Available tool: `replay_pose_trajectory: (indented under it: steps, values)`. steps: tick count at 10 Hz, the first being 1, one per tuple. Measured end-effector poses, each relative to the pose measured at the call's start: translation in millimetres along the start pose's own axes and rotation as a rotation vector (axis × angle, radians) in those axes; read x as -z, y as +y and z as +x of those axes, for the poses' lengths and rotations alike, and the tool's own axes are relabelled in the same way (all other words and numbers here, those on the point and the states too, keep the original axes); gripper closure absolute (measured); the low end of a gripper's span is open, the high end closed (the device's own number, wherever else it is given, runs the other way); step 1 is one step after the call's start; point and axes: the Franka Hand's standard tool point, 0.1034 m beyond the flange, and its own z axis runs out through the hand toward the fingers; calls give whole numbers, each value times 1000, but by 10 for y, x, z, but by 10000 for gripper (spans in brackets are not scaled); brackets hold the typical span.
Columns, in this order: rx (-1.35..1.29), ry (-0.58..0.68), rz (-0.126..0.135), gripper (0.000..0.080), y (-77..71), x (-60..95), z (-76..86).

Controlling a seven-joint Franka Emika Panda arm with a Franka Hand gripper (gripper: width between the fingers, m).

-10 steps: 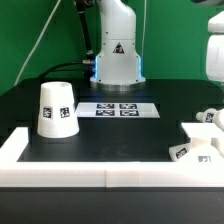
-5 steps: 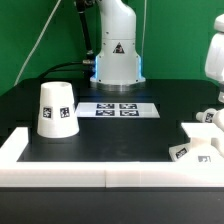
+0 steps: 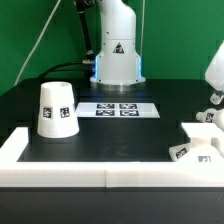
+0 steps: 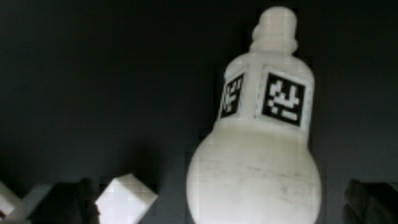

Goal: Assemble lamp

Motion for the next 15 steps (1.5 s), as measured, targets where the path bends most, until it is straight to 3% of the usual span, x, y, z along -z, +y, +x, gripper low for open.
replay_pose_trajectory:
  steps: [5, 6, 10, 15]
  values:
    - [0, -363, 25, 100, -136, -144, -19]
    - [0, -392, 31, 100, -140, -181, 55]
    - [-2, -346, 30, 100, -116, -193, 146]
    - [1, -335, 37, 100, -126, -364, 237]
